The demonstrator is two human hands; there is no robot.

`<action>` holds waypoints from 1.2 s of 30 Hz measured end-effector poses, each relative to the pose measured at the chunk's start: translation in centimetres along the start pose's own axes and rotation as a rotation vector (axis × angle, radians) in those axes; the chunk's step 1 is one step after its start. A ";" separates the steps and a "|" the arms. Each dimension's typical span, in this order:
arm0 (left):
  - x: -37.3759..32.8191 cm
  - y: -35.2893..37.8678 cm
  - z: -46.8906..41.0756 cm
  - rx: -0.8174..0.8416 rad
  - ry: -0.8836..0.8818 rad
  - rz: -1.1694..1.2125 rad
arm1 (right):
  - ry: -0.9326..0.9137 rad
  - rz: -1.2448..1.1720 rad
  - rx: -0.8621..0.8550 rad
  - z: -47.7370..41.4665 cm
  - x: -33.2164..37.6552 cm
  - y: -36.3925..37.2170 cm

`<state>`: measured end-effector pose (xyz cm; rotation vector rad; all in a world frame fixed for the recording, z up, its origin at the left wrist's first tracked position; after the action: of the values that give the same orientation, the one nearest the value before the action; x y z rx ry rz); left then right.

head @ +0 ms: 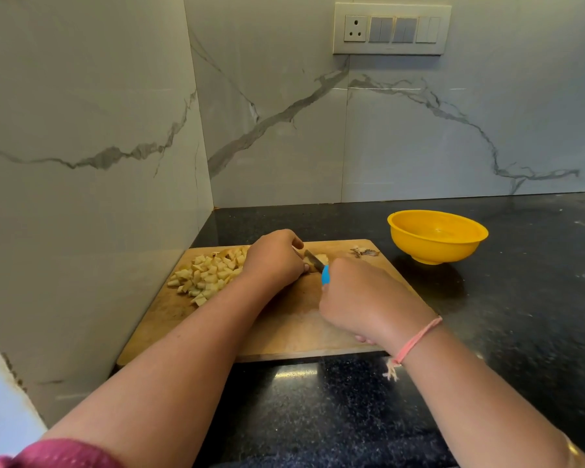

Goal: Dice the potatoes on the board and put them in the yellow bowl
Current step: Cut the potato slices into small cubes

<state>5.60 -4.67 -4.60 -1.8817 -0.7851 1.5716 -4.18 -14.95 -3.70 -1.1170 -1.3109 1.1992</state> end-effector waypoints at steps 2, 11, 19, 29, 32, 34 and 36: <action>0.0 0.0 0.0 -0.004 0.004 -0.009 | 0.005 0.019 -0.001 0.5 -0.2 0.3; 0.1 -0.1 0.1 0.002 0.010 -0.009 | -0.033 0.094 0.040 5.3 -1.4 -0.7; 0.4 -0.3 0.1 -0.020 -0.018 0.040 | -0.021 -0.024 -0.076 2.9 -0.6 -1.4; 0.7 -0.3 -0.4 -0.027 -0.029 0.026 | -0.003 -0.079 0.007 0.6 0.7 -0.8; 0.7 -0.2 -0.3 -0.037 -0.037 0.006 | -0.019 -0.108 0.019 0.4 0.9 -1.0; 0.6 -0.2 -0.1 -0.037 -0.040 0.013 | -0.015 -0.100 0.028 0.6 0.7 -0.6; 0.6 -0.2 0.1 -0.046 -0.037 0.027 | -0.006 -0.084 0.043 0.9 0.4 -0.2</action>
<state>5.56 -4.10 -4.82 -1.9076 -0.8217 1.6219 -5.10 -14.66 -3.46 -1.0186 -1.3180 1.1645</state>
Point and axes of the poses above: each hand's wrist, its own z-axis away from the middle knuckle, its own y-axis out of the palm, x = y × z, the point moved 6 cm from there along -z, towards the middle knuckle, and after that the axes turned 11 degrees about z, right-handed, at the moved point
